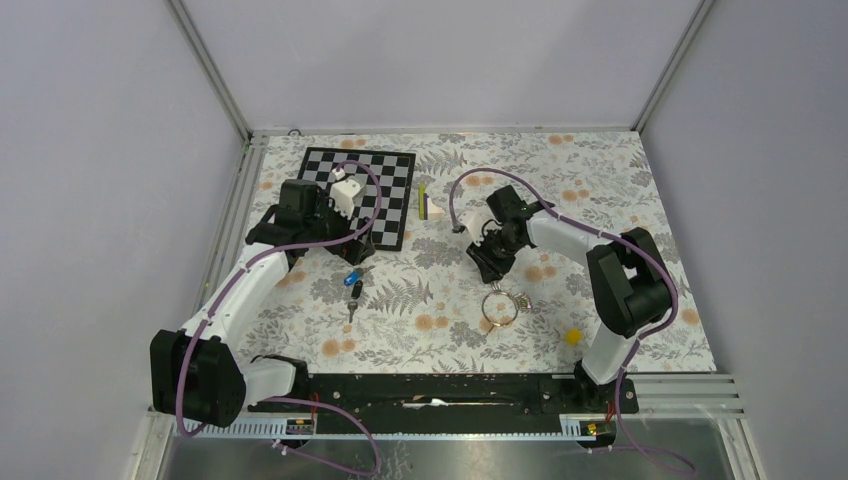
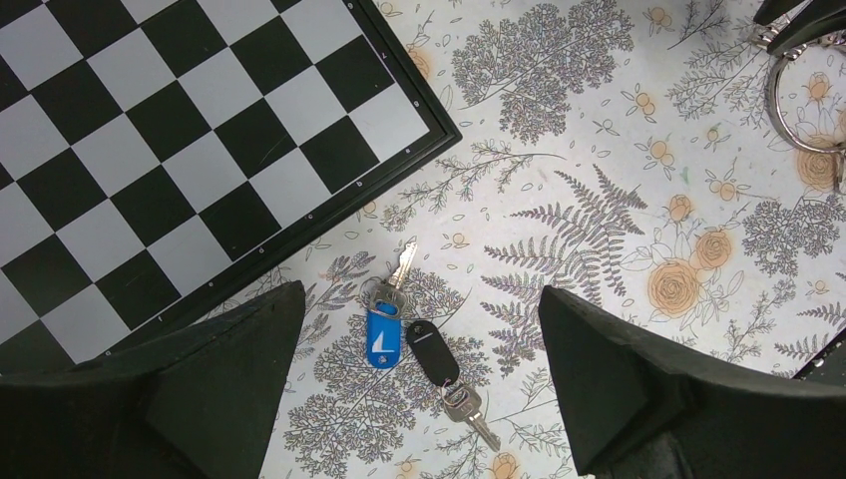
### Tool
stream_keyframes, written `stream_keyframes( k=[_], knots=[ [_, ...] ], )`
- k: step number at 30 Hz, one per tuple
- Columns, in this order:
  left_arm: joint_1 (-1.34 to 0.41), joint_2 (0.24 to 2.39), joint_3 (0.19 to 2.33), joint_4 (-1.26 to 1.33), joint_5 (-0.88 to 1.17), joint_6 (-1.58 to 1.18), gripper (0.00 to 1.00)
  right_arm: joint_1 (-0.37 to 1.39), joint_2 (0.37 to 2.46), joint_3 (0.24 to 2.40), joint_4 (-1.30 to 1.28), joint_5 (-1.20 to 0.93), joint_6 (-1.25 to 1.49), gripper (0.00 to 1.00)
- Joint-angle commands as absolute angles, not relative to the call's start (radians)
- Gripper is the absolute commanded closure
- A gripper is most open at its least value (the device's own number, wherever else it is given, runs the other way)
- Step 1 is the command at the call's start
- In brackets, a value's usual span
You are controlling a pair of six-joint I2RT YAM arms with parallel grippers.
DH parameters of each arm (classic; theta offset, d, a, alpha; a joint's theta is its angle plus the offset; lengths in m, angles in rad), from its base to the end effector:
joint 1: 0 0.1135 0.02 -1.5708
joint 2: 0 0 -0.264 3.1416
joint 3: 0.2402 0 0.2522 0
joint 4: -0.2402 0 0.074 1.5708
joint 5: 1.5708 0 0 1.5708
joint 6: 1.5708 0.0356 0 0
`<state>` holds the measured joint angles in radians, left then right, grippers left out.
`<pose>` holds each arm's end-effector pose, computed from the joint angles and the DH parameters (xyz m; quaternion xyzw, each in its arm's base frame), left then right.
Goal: Put the keys on the keyring
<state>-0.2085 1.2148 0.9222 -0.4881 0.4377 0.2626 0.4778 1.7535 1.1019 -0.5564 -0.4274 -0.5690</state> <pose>0.2467 -0.0676 0.2730 0.2915 0.8566 -0.1902 0.3810 0.2924 0.1680 0.1728 -0.5136 0.8134 0.2003 0.1856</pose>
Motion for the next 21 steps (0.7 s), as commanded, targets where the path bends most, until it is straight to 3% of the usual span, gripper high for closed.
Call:
stream_keyframes(
  k=[1, 21],
  knots=[
    [-0.202, 1.198, 0.923, -0.457, 0.476, 0.273, 0.01, 0.483, 1.713, 1.106, -0.563, -0.365, -0.524, 0.67],
    [-0.202, 1.203, 0.922, -0.453, 0.484, 0.270, 0.01, 0.484, 1.688, 1.029, -0.529, -0.217, -0.454, 0.73]
  ],
)
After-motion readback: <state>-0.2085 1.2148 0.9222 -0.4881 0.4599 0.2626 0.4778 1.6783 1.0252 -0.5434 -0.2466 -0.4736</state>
